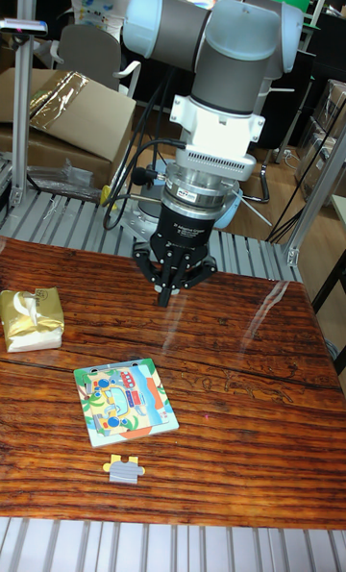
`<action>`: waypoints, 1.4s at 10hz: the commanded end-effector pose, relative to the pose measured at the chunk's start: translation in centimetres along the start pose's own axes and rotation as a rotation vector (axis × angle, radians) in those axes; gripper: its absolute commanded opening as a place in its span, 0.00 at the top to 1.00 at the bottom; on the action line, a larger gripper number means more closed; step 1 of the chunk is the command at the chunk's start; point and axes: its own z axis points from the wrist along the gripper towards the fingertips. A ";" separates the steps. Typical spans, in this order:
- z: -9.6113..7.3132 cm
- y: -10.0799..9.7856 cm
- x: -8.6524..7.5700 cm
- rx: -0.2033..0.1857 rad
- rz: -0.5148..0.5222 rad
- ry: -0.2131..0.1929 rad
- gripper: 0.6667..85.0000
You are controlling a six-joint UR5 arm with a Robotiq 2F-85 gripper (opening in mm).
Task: Assemble one piece of a puzzle
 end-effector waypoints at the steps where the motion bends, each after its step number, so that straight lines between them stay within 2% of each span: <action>1: -0.1 0.5 -0.1 -0.021 0.011 -0.003 0.99; 8: 0.0 0.6 -0.2 -0.029 0.018 -0.007 0.99; 10: 0.2 0.8 -0.5 -0.035 0.020 -0.020 0.99; 12: 0.2 1.5 -0.9 -0.062 0.028 -0.030 0.91; 13: 0.3 1.2 -1.1 -0.052 0.014 -0.037 0.85; 14: 0.3 1.1 -1.3 -0.048 0.012 -0.035 0.83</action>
